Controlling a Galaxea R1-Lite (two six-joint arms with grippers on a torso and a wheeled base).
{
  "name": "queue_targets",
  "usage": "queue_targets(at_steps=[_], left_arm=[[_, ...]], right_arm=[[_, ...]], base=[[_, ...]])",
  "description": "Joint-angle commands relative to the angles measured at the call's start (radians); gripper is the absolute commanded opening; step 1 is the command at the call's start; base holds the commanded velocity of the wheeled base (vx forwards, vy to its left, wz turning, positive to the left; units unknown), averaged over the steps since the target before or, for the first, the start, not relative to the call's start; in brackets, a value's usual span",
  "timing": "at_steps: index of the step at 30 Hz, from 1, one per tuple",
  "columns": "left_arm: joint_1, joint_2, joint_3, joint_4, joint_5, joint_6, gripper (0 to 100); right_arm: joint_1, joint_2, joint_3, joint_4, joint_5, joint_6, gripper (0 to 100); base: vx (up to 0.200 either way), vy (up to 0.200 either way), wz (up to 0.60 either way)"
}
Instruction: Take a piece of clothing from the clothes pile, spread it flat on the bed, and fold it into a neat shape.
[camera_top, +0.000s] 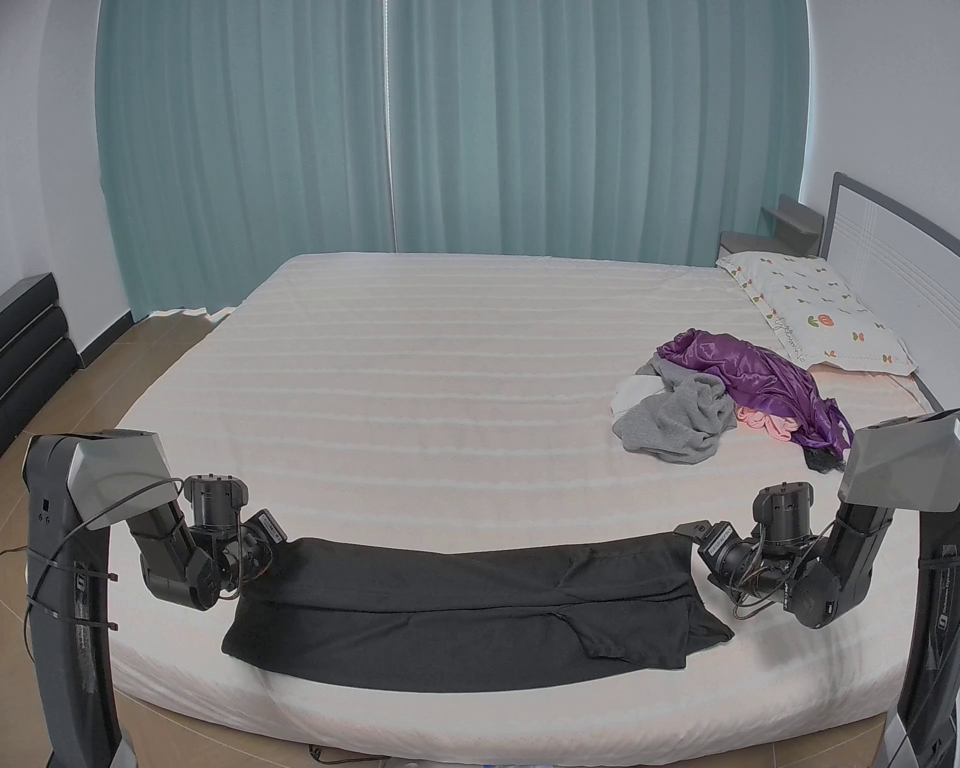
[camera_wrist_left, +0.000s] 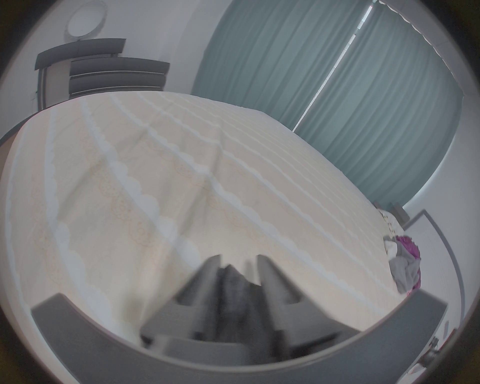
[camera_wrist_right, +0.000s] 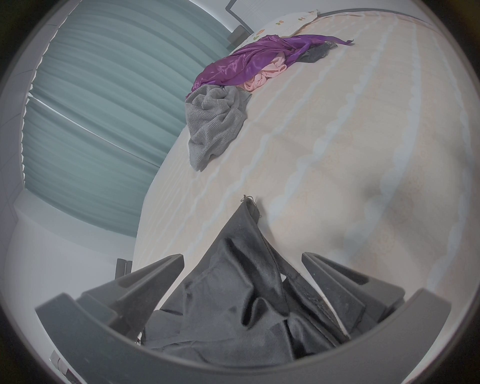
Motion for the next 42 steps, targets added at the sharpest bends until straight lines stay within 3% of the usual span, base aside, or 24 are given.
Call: queue_targets(at_steps=[1, 6, 9, 14, 15, 35, 36, 40, 41, 42], left_arm=[[0.013, 0.006, -0.017, -0.003, 0.035, -0.051, 0], [0.031, 0.004, -0.010, -0.005, 0.043, -0.070, 0], [0.036, 0.004, -0.007, -0.005, 0.044, -0.070, 0], [0.037, 0.003, -0.001, -0.005, 0.044, -0.071, 0], [0.037, 0.003, 0.001, -0.005, 0.044, -0.071, 0], [0.048, -0.002, 0.009, -0.005, 0.058, -0.099, 0], [0.048, -0.002, 0.010, -0.005, 0.058, -0.099, 0], [0.048, -0.005, 0.015, -0.003, 0.056, -0.102, 0], [0.046, -0.007, 0.022, -0.003, 0.055, -0.102, 100], [0.046, -0.008, 0.026, -0.003, 0.053, -0.102, 100]], right_arm=[[0.000, 0.043, -0.044, 0.001, -0.007, -0.005, 100], [0.000, 0.079, -0.116, 0.016, -0.031, -0.017, 100], [0.006, 0.125, -0.175, 0.038, -0.091, -0.071, 100], [0.011, 0.161, -0.237, 0.039, -0.108, -0.083, 100], [0.011, 0.162, -0.241, 0.038, -0.109, -0.083, 0], [-0.008, 0.181, -0.277, 0.018, -0.122, -0.077, 0], [-0.012, 0.182, -0.269, 0.007, -0.120, -0.079, 100], [-0.009, 0.184, -0.258, -0.019, -0.120, -0.082, 100], [-0.008, 0.178, -0.244, -0.034, -0.120, -0.083, 100], [-0.008, 0.165, -0.229, -0.054, -0.119, -0.085, 100]], base=[[0.000, 0.000, 0.00], [0.000, 0.000, 0.00], [0.000, 0.000, 0.00], [0.000, 0.000, 0.00], [0.000, 0.000, 0.00], [0.000, 0.000, 0.00], [0.000, 0.000, 0.00], [0.000, 0.000, 0.00], [0.000, 0.000, 0.00], [0.000, 0.000, 0.00]])
